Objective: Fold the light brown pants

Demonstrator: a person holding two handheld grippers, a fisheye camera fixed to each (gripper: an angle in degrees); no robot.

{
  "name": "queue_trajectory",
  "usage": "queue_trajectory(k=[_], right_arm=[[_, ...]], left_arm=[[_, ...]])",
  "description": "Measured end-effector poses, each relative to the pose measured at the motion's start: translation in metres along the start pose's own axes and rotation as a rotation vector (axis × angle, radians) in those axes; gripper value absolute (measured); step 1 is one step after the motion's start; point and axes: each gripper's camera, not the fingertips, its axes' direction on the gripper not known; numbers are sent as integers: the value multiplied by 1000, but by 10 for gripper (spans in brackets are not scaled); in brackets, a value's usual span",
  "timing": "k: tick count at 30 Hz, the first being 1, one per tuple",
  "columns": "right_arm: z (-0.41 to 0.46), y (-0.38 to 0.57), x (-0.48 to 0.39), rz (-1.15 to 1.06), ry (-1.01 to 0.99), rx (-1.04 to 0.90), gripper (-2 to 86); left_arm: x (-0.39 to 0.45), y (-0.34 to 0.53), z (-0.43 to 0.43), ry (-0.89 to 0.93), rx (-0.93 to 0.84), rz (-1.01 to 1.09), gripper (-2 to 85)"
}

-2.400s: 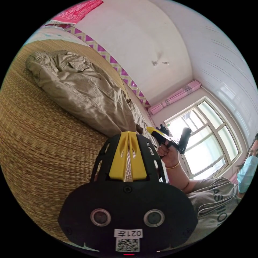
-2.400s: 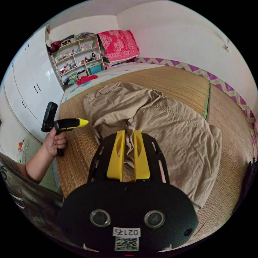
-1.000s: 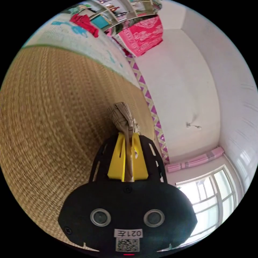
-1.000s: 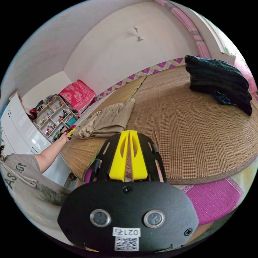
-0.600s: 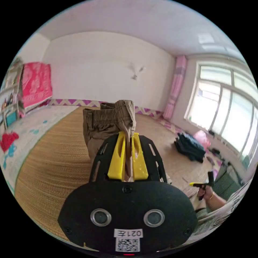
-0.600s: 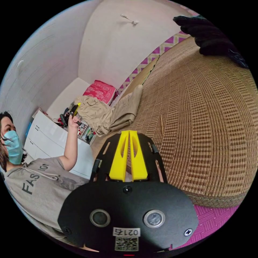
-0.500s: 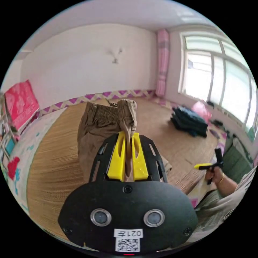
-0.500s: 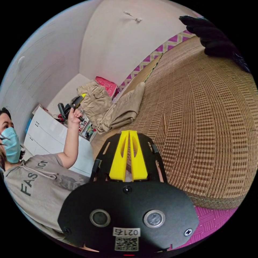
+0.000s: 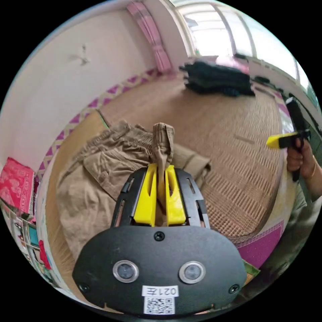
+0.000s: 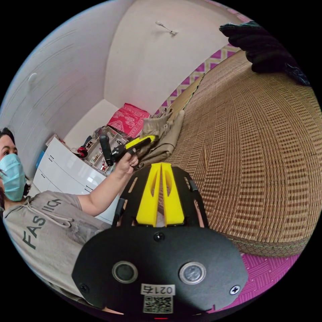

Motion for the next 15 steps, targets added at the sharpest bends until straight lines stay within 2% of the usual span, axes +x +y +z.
queue_trajectory(k=[3,5,10,12,15], right_arm=[[19,13,-2,1,7,-13,-4],[40,21,-8,-14,17,-46,1],[84,14,-42,-130,57,-54,44],[111,-1,-57,-182,42,-72,47],[179,-29,-88,-300,30,-134,18]], left_arm=[[-26,-1,-22,18,63,-90,61],[-73,9,-36,205,83,-176,99],[-195,85,-90,412,245,-354,129],[-242,124,-108,417,290,-421,120],[-314,189,-119,270,298,-554,94]])
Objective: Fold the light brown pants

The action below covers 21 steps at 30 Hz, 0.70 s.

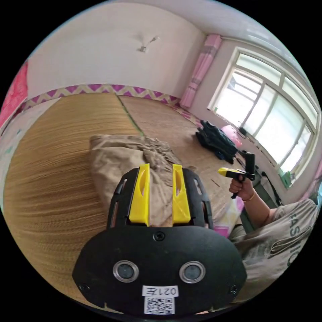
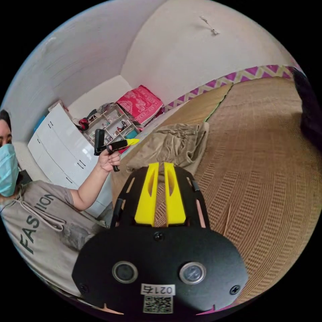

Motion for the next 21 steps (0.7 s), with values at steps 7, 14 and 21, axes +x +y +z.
queue_trajectory(k=[7,14,21], right_arm=[[238,-36,7,-60,374,-411,-8],[237,-42,-7,-122,486,-330,4],[255,-46,147,290,174,-421,113]], left_arm=[[-184,61,84,-154,-231,-189,59],[-209,58,25,-220,-55,-181,14],[-335,71,47,147,-178,-422,138]])
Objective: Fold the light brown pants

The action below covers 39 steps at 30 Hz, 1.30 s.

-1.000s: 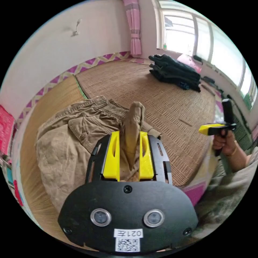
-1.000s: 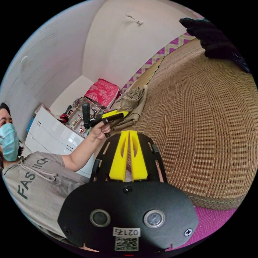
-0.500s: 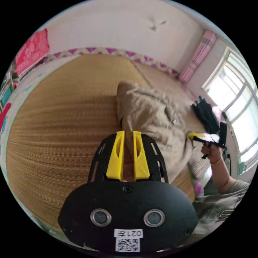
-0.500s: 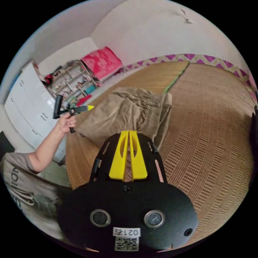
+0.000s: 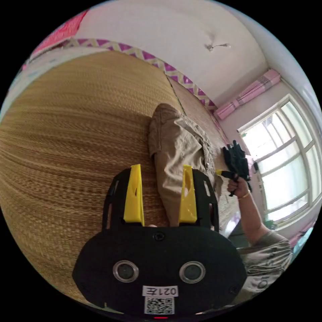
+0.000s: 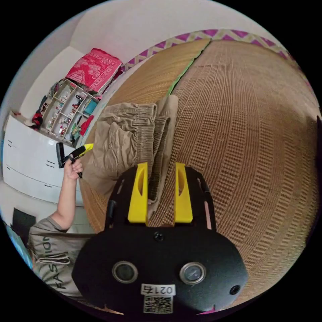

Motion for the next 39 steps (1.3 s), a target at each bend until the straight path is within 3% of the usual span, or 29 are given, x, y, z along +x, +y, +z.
queue_trajectory(k=[5,12,19,26,32,36,39], right_arm=[[44,-18,59,103,-291,-36,91],[28,1,84,50,-440,-3,47],[-126,87,97,-42,-411,115,33],[-401,219,163,0,-188,416,35],[-586,303,247,102,-47,676,44],[-608,327,340,262,9,750,56],[-582,371,425,536,159,760,53]], left_arm=[[-45,-23,37,121,-166,-42,78],[-50,-21,-3,316,-118,-66,27],[140,-45,-3,396,-141,158,17],[411,-136,132,563,-217,361,22],[617,-215,250,543,-208,435,32],[623,-219,325,388,-227,345,9],[561,-192,358,337,-260,277,-6]])
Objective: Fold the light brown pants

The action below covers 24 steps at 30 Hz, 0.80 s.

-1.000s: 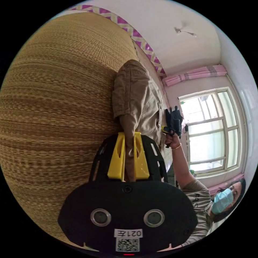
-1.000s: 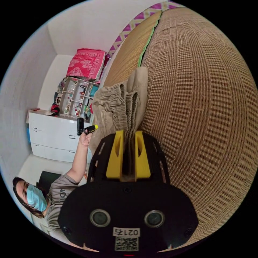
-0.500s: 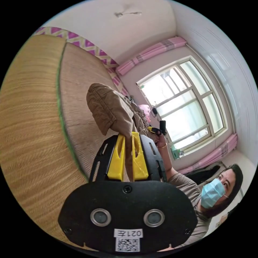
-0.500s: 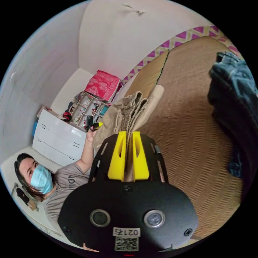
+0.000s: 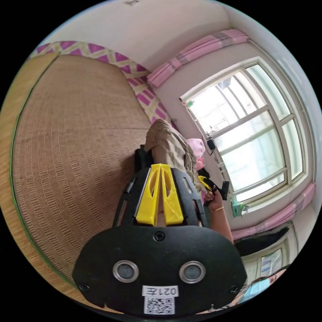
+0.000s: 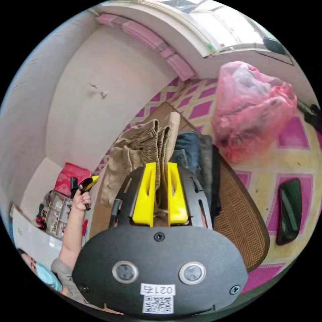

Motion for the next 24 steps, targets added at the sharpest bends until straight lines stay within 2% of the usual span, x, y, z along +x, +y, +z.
queue_trajectory(k=[2,6,10,14,21,24], right_arm=[[4,25,59,31,-2,-10,23],[-32,82,97,0,-167,98,1],[-94,175,66,-163,-154,183,-5],[-113,285,16,-309,-247,133,-6],[-53,403,-25,-308,-489,1,-6],[-17,425,-37,-281,-723,-95,-7]], left_arm=[[-44,46,-9,50,-36,-7,-9],[-76,131,-57,134,-21,7,-9],[-72,247,-111,153,-44,74,-9],[-78,388,-149,97,-68,139,-9],[-100,579,-234,8,73,137,-9],[-110,640,-272,75,196,79,-10]])
